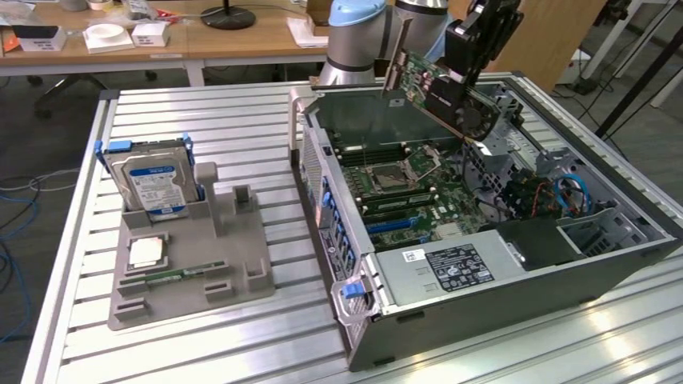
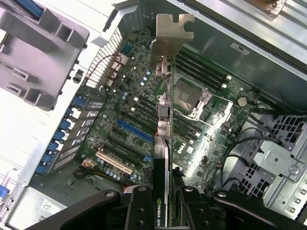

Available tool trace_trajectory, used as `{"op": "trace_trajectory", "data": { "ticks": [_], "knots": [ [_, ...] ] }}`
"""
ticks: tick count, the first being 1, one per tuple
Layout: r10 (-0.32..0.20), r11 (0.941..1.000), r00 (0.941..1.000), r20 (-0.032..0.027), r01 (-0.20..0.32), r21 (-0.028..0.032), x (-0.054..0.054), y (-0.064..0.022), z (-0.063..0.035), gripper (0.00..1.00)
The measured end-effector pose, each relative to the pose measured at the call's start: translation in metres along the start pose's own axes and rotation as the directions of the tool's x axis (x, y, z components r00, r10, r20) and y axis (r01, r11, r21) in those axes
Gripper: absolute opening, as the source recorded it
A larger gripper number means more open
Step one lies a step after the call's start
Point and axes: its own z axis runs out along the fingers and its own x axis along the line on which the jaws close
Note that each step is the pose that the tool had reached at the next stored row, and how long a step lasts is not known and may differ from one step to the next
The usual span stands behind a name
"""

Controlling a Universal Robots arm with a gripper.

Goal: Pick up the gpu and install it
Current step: 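Insert the gpu into the slot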

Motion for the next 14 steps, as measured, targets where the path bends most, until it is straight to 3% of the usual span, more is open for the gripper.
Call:
{"op": "trace_trajectory", "data": {
  "ticks": [14],
  "knots": [
    [-0.038, 0.9993, 0.9993, -0.0013, 0.038, 0.0006, 0.0, 0.0, 0.0, 0.26]
  ]
}}
